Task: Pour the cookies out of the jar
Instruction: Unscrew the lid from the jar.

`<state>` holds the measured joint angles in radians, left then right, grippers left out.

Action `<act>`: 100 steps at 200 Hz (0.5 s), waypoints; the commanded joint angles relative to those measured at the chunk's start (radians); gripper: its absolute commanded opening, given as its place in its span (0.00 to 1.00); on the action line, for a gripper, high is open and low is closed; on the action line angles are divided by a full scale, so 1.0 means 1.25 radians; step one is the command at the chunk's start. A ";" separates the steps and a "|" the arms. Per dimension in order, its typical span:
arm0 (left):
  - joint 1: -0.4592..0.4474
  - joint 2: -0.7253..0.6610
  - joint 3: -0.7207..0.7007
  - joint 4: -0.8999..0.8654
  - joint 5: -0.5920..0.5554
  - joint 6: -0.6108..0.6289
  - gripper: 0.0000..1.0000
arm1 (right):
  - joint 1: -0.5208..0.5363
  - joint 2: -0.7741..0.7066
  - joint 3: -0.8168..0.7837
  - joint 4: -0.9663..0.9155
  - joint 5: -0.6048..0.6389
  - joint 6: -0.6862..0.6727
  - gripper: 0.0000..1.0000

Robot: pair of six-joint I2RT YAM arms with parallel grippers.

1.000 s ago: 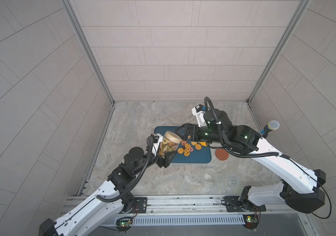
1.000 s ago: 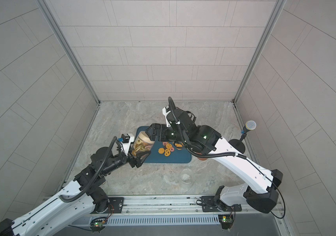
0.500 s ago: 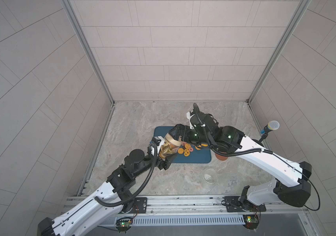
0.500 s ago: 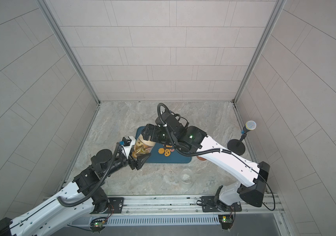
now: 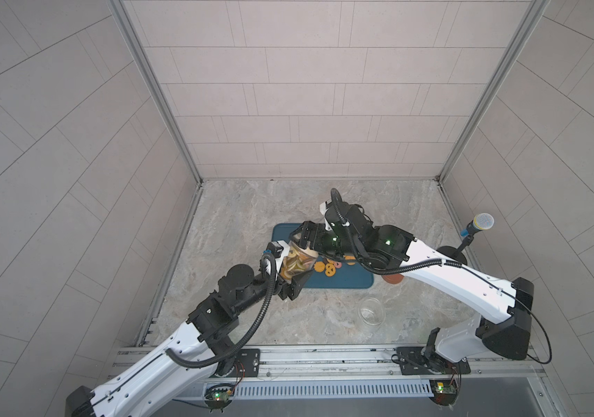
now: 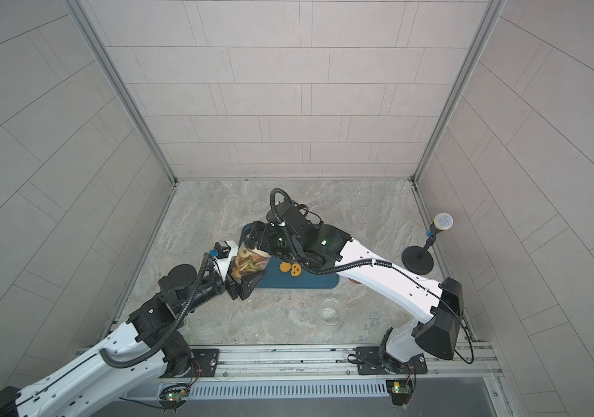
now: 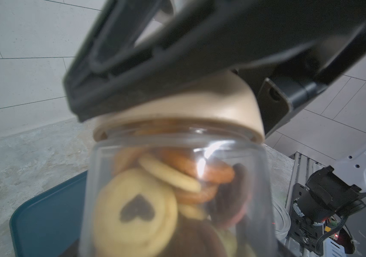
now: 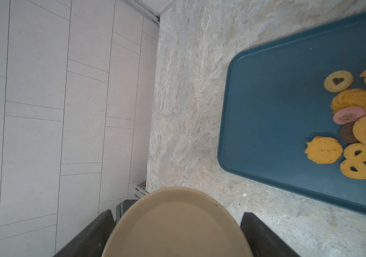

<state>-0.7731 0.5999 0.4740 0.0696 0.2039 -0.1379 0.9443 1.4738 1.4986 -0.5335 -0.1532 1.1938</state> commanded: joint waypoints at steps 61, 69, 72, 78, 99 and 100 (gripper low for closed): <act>-0.004 -0.020 0.020 0.139 -0.014 -0.077 0.00 | 0.007 -0.011 -0.026 0.097 -0.044 -0.015 0.19; -0.004 -0.021 0.016 0.155 0.003 -0.101 0.00 | 0.005 -0.014 -0.035 0.126 -0.061 -0.033 0.11; -0.004 -0.022 0.014 0.163 0.013 -0.109 0.00 | 0.004 -0.016 -0.039 0.137 -0.069 -0.041 0.08; -0.001 -0.022 0.009 0.182 0.044 -0.125 0.00 | 0.002 -0.019 -0.046 0.163 -0.084 -0.062 0.04; 0.003 -0.016 -0.016 0.300 0.185 -0.223 0.00 | -0.019 -0.038 -0.075 0.255 -0.165 -0.146 0.00; 0.003 -0.016 -0.018 0.307 0.191 -0.230 0.00 | -0.020 -0.039 -0.076 0.260 -0.170 -0.149 0.00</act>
<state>-0.7643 0.5980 0.4568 0.1055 0.2176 -0.2745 0.9249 1.4628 1.4307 -0.4046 -0.2028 1.1149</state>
